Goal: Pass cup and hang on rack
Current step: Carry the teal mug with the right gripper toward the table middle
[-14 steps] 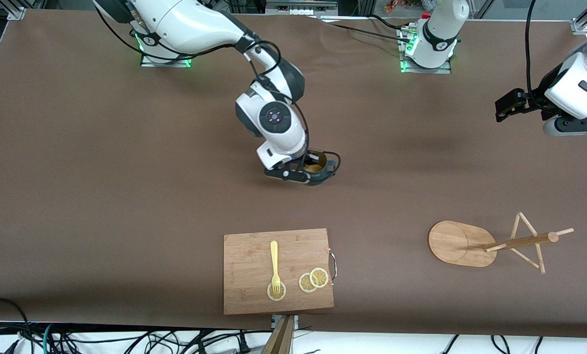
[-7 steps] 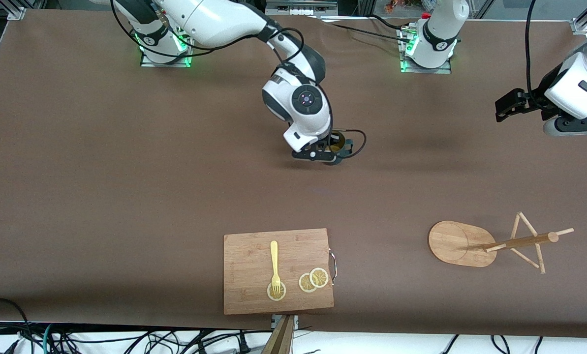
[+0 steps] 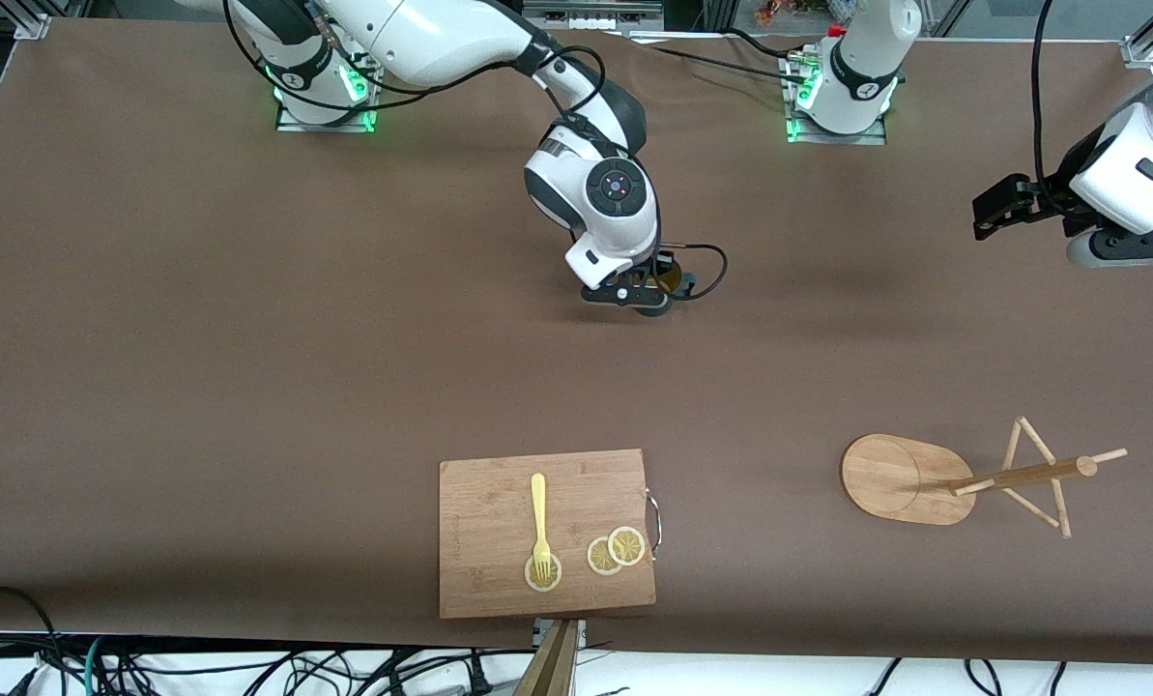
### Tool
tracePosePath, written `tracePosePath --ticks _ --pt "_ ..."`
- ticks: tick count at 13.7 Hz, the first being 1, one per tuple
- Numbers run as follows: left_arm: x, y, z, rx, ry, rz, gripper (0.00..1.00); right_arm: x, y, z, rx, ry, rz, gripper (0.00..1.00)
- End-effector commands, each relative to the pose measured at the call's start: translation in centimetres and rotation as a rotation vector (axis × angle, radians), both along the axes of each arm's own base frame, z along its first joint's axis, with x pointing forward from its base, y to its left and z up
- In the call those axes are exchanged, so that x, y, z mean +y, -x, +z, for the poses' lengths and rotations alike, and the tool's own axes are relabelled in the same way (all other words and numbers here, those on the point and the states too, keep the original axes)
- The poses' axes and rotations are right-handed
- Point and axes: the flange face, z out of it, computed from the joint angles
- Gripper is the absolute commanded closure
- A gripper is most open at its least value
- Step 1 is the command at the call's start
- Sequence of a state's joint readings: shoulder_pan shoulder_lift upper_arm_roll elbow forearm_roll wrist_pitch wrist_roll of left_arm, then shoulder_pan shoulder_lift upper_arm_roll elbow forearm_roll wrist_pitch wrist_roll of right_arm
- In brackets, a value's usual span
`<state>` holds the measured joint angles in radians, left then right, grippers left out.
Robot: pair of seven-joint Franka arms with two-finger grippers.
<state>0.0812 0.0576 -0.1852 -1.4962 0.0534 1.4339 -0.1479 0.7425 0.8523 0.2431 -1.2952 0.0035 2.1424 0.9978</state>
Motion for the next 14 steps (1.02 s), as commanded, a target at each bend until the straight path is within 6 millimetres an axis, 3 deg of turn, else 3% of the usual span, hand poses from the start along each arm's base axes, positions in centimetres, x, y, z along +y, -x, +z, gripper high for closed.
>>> tracePosePath --ticks 1,4,7,9,11,12,14 --pt "0.1 -0.1 0.3 0.002 0.018 -0.020 0.00 0.1 -0.8 1.4 0.011 0.003 -0.002 0.00" --pt "0.4 -0.2 0.4 -0.001 0.012 -0.017 0.00 -0.7 -2.3 5.6 0.055 0.071 0.012 0.00" --pt "0.6 -0.4 0.4 -0.011 0.010 -0.014 0.00 -3.5 -4.2 10.4 0.061 0.097 0.062 0.00" --pt "0.6 -0.4 0.4 -0.015 -0.016 -0.019 0.00 -7.6 -7.0 12.9 0.070 0.118 0.132 0.00" --pt "0.4 -0.4 0.4 -0.014 -0.026 -0.024 0.00 -13.7 -10.5 17.0 0.072 0.149 0.139 0.00" --pt "0.3 -0.4 0.4 -0.014 -0.026 -0.026 0.00 -16.1 -11.6 19.0 0.039 0.172 0.168 0.00" --pt "0.2 -0.4 0.4 -0.011 -0.027 -0.027 0.00 -20.4 -13.6 21.2 0.007 0.233 0.239 0.00"
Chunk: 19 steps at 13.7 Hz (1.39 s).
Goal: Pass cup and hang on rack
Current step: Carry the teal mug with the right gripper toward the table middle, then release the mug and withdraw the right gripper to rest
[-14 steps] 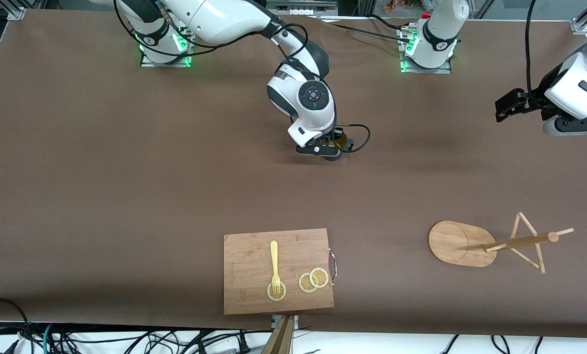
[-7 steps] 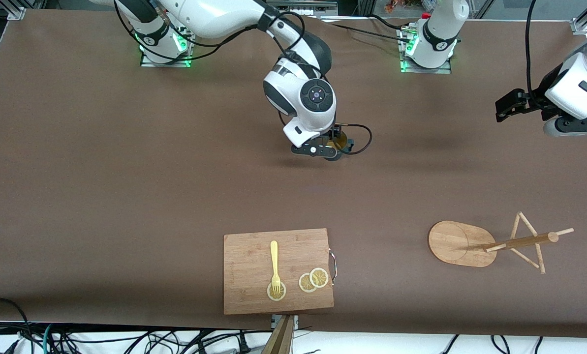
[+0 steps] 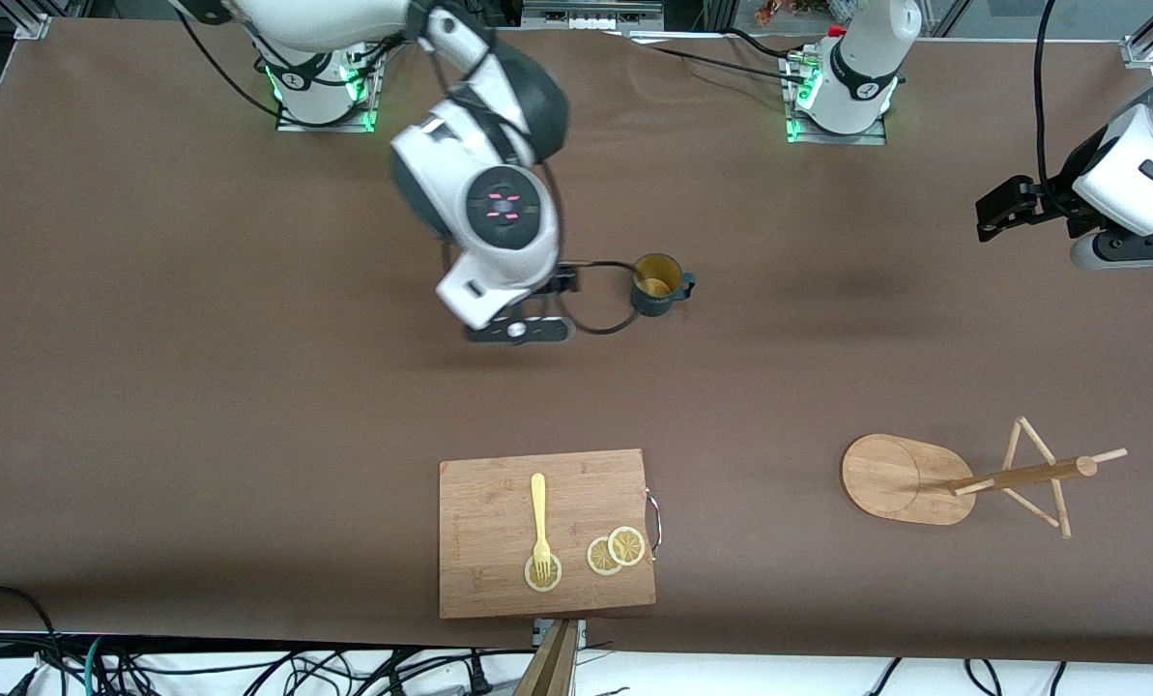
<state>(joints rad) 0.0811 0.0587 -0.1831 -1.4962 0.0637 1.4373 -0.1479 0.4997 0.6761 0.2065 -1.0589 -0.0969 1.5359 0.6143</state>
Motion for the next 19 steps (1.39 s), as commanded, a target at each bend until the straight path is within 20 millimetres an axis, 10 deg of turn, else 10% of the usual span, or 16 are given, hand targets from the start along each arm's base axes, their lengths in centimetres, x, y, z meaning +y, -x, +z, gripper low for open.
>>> tracePosePath --ticks 1,8,11,14,19 --pt "0.0 -0.3 0.4 -0.008 -0.017 -0.029 0.00 -5.1 -1.3 3.9 -0.026 0.056 0.052 0.00" --pt "-0.4 -0.1 0.1 0.006 -0.018 -0.035 0.00 -23.3 -6.2 13.7 -0.113 0.025 0.086 0.00" --pt "-0.3 0.0 0.0 0.015 -0.019 -0.033 0.00 -31.6 -5.2 17.7 -0.124 -0.012 0.073 0.00" --pt "-0.4 0.1 -0.3 0.030 -0.020 -0.034 0.00 -36.7 -2.2 19.0 -0.099 -0.046 -0.006 0.00" --pt "-0.4 0.2 -0.3 0.033 -0.021 -0.035 0.00 -39.2 2.0 20.1 -0.059 -0.037 -0.059 0.00"
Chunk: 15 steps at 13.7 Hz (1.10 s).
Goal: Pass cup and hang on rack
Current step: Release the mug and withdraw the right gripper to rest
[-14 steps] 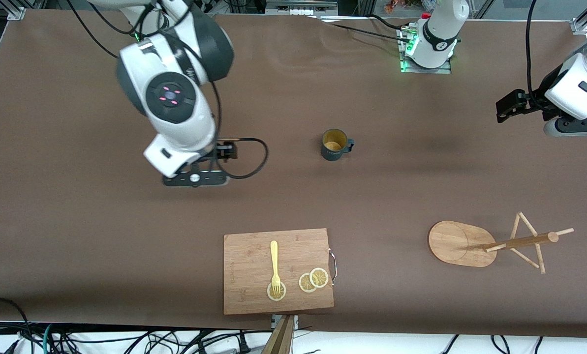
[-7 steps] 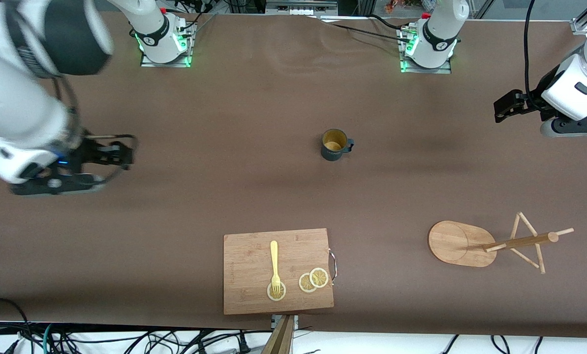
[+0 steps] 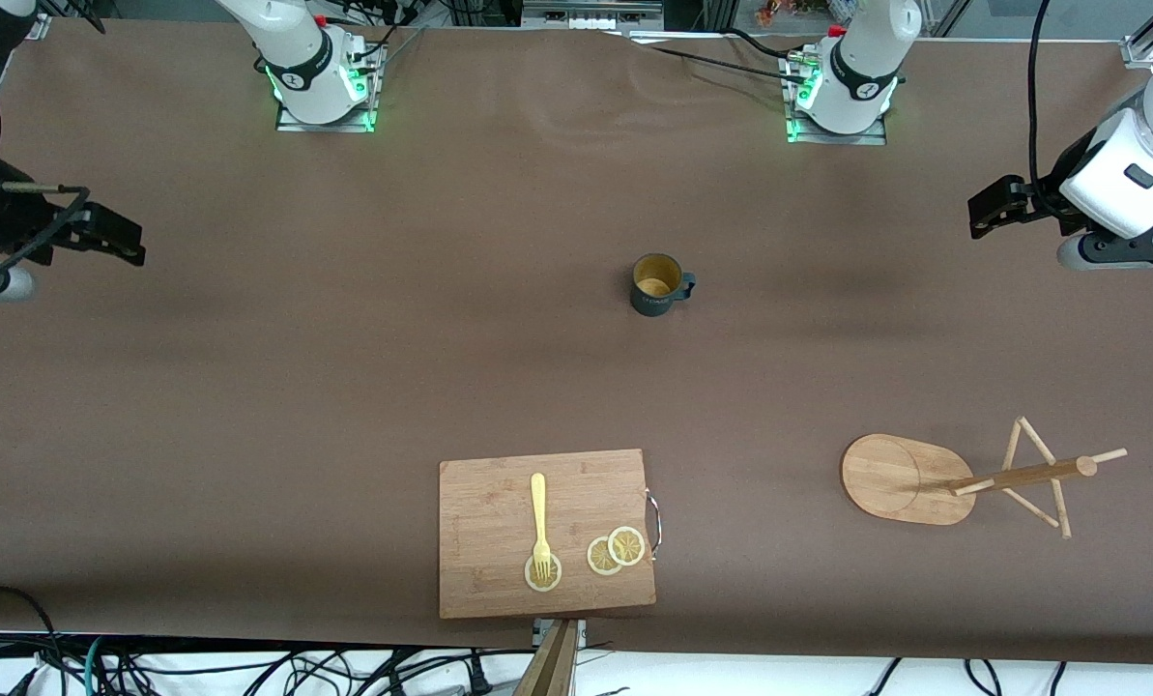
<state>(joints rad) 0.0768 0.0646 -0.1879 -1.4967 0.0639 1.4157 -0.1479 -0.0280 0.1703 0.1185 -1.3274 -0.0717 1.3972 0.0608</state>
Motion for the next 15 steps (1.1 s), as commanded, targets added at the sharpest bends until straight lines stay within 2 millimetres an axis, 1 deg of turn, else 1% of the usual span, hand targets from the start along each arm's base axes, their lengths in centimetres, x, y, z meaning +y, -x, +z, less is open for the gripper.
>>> tracePosePath --ticks 1,3,4,5,7,8,9,10,11,12,13,15 --pt "-0.1 0.1 0.2 0.007 -0.019 -0.029 0.00 -0.9 2.9 0.3 0.026 -0.015 -0.020 0.00" --pt "-0.3 0.1 0.2 0.010 -0.017 -0.030 0.00 -0.5 2.8 0.9 -0.009 -0.013 -0.006 0.00" --pt "-0.3 0.2 0.3 0.013 -0.020 -0.031 0.00 0.0 3.1 1.1 -0.009 -0.013 0.005 0.00" --pt "-0.4 0.3 0.2 0.016 -0.018 -0.033 0.00 -0.1 3.7 1.3 0.009 -0.016 0.003 0.00" --pt "-0.4 0.3 0.1 0.019 -0.020 -0.033 0.00 -0.7 5.0 2.9 -0.003 0.003 -0.019 0.00" --pt "-0.4 0.3 0.1 0.019 -0.020 -0.033 0.00 -1.8 5.5 3.4 0.000 0.003 -0.040 0.00" --pt "-0.4 0.2 0.1 0.018 -0.020 -0.033 0.00 -2.6 5.5 3.4 0.002 0.002 -0.045 0.00" --pt "-0.4 0.2 0.1 0.018 -0.020 -0.033 0.00 -3.9 5.6 3.4 0.006 -0.004 -0.068 0.00" --pt "-0.2 0.2 0.1 0.018 -0.018 -0.031 0.00 -4.4 5.8 3.1 0.026 -0.011 -0.075 0.00" --pt "-0.2 0.2 0.1 0.018 -0.018 -0.031 0.00 -4.5 5.9 3.0 0.043 -0.014 -0.053 0.00" --pt "-0.3 0.2 0.4 0.008 -0.009 -0.032 0.00 -4.5 5.9 2.9 0.041 -0.013 -0.047 0.00" --pt "-0.4 0.1 0.7 0.000 -0.016 -0.035 0.00 -4.7 5.4 2.3 0.052 -0.018 -0.046 0.00"
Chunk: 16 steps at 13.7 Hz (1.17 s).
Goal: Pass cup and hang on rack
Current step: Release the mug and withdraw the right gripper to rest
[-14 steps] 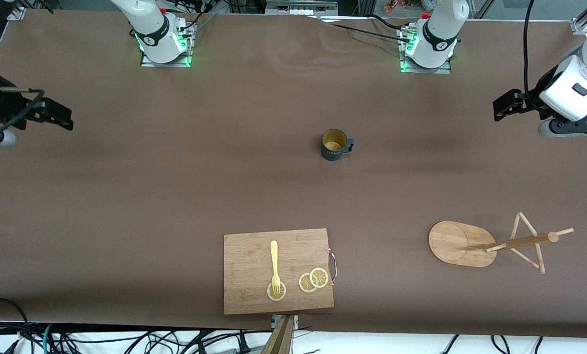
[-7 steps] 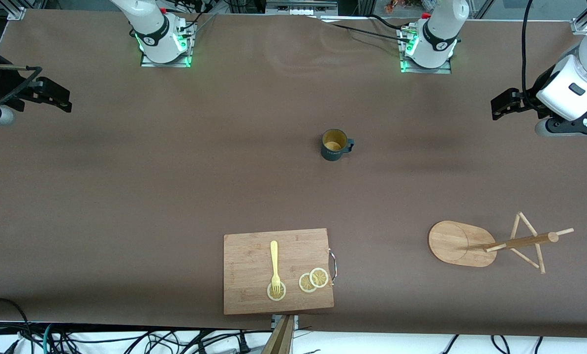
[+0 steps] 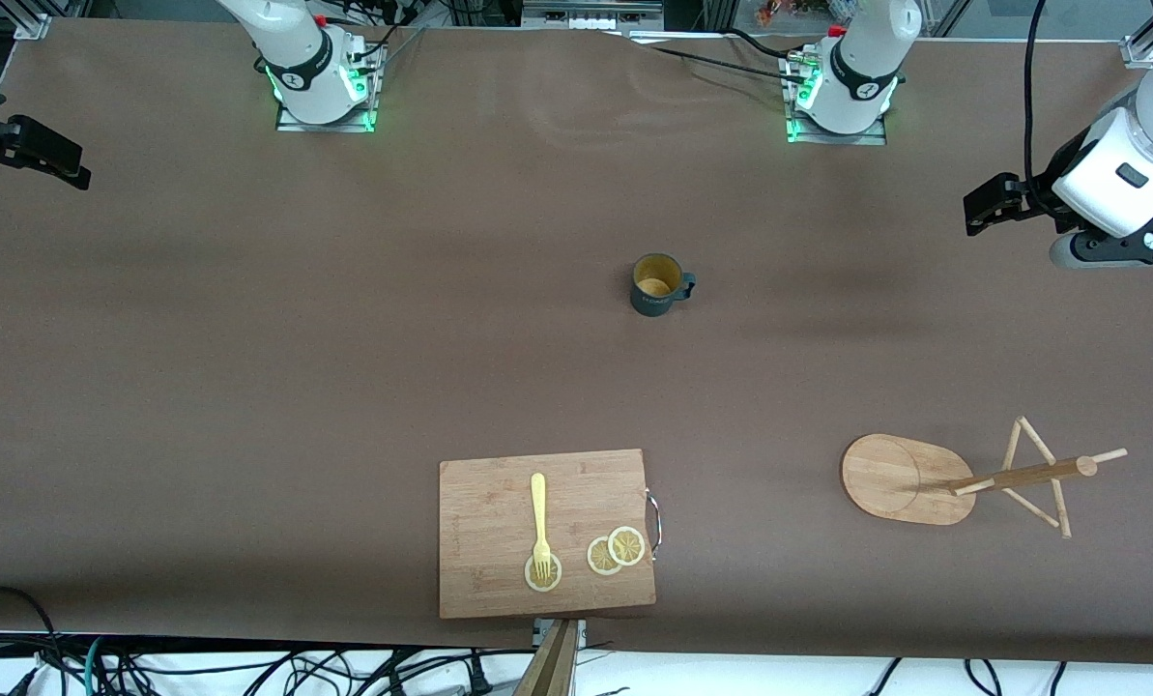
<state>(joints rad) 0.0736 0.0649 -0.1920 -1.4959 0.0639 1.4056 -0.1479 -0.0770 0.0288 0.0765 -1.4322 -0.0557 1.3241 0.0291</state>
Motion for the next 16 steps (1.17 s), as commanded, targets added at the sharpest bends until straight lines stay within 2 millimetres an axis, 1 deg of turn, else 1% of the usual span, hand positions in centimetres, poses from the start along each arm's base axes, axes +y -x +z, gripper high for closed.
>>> tracePosePath --ticks 1,3,5,6,7,8,9,10,11,13,15,16 --pt "0.0 -0.2 0.8 -0.021 -0.029 -0.031 0.00 0.0 0.3 -0.3 0.014 -0.018 0.017 0.00" --pt "-0.4 -0.4 1.3 -0.041 -0.032 -0.041 0.00 0.0 0.1 -0.5 0.016 -0.019 0.020 0.00" --pt "-1.1 -0.7 0.9 -0.035 -0.016 -0.046 0.00 -0.2 0.1 -0.5 0.016 -0.021 0.044 0.00" --pt "-1.2 -0.6 1.0 -0.037 -0.003 -0.047 0.00 -0.2 0.0 -0.5 0.013 -0.020 0.044 0.00" --pt "-2.0 -0.4 1.2 -0.044 0.001 -0.063 0.00 -0.2 0.0 -0.4 0.010 -0.021 0.044 0.00" --pt "-3.5 -0.1 0.7 -0.034 -0.009 -0.092 0.00 -0.2 -0.1 -0.5 0.011 -0.022 0.045 0.00" --pt "-3.8 -0.3 -1.2 0.010 -0.018 -0.094 0.00 -0.2 -0.2 -0.6 0.013 -0.020 0.044 0.00" --pt "-3.7 -0.4 -3.7 0.071 -0.023 -0.095 0.00 -0.3 -0.2 -0.6 0.013 -0.020 0.043 0.00" --pt "-3.1 0.0 -4.9 0.109 -0.026 -0.087 0.00 -0.5 -0.2 -0.6 0.013 -0.020 0.041 0.00" --pt "-2.6 0.9 -4.8 0.118 -0.033 -0.084 0.00 -1.2 -0.2 -0.6 0.013 -0.022 0.028 0.00" --pt "-2.5 2.8 -7.5 0.135 -0.050 -0.088 0.00 -1.1 -0.2 -0.6 0.012 -0.034 0.026 0.00" --pt "-1.6 3.9 -9.4 0.112 -0.056 -0.077 0.00 -1.0 -0.2 -0.6 0.012 -0.034 0.027 0.00"
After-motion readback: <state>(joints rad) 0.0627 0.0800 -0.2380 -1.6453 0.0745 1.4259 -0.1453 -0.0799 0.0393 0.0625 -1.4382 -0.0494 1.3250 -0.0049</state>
